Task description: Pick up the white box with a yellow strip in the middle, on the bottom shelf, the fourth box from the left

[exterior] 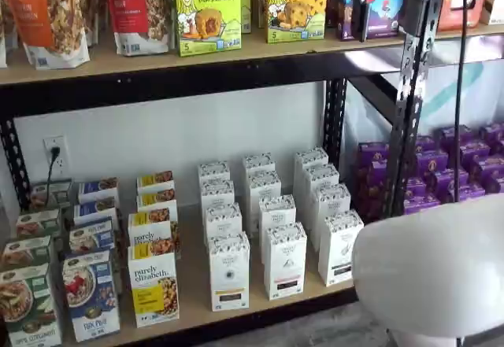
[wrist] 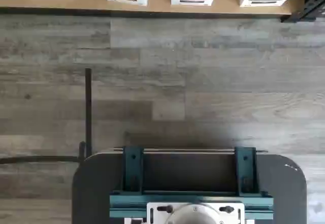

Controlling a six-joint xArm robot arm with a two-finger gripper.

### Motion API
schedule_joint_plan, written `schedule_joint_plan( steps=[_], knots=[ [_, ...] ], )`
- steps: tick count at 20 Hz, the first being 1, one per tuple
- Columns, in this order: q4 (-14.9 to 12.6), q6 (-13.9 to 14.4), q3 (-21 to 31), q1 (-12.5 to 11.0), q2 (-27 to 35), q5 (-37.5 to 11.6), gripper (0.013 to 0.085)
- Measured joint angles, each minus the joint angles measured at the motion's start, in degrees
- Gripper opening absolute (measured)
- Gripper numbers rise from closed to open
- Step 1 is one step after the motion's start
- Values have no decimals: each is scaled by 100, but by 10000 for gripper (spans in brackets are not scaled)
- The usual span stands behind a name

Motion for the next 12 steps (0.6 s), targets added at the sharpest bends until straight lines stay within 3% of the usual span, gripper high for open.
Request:
schedule_joint_plan(
  steps=[1,2,4,9,12],
  knots=[
    [116,-54,-6,-109,11,26,850],
    [385,-168,-17,-361,31,78,850],
    [612,-281,-1,-558,25,90,850],
    [598,-328,122,-569,-36,-41,850],
    [344,-218,277,-337,-67,-215,850]
  ],
)
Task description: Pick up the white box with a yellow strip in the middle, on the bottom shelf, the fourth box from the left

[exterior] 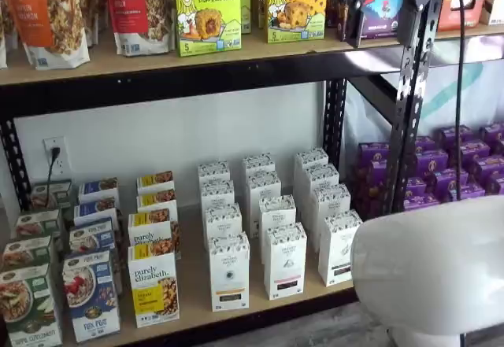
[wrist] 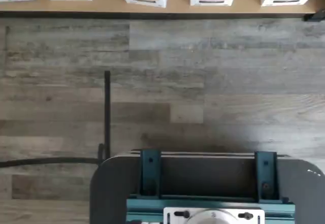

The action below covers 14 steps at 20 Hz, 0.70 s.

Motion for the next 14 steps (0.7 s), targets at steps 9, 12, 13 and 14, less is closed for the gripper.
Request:
schedule_joint_plan(
  steps=[9,12,13,14],
  knots=[
    [-221,198,823,317,-80,-880,850],
    [-213,265,1100,394,-72,-1191,850],
    [-262,323,1200,465,-76,-1317,850],
    [-356,407,1329,575,-104,-1494,850]
  ],
)
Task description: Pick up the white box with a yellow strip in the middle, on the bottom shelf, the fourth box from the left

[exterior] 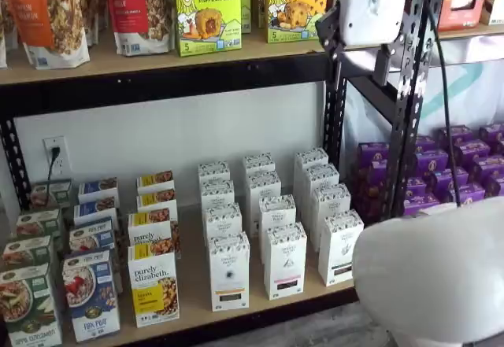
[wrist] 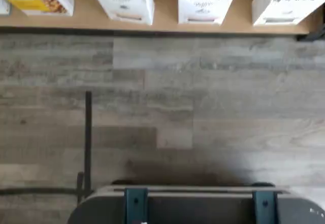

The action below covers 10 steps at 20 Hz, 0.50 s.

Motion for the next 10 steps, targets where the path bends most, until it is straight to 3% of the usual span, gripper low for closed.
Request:
schedule_joint_plan(
  steps=[3,7,10],
  knots=[
    [127,27,325,23,-64,-467,850],
    [45,256,485,269,210,-642,850],
    [129,345,723,375,248,-1016,850]
  ],
)
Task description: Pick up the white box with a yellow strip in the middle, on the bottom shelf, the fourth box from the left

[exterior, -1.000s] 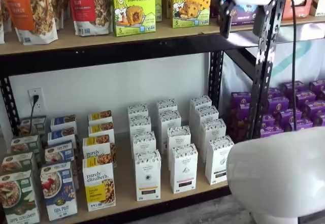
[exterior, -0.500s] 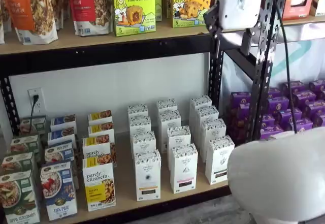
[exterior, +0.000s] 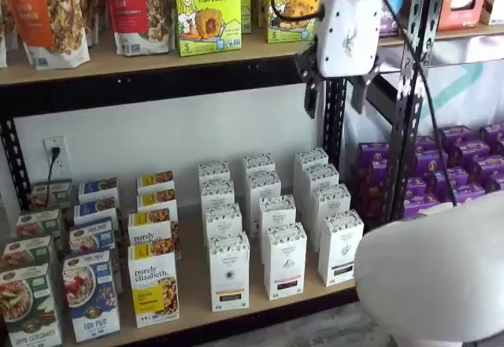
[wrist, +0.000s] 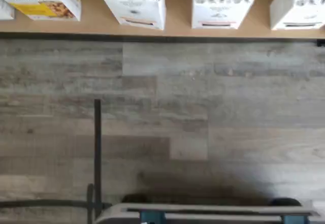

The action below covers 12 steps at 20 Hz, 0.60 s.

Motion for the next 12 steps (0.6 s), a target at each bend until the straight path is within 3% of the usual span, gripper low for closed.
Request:
schedule_joint_plan(
  steps=[2,6,12],
  knots=[
    [33,72,180,92,-17,-317,850],
    [-152,449,514,479,18,-987,850],
    [-231,727,670,741,367,-1418,850]
  ],
)
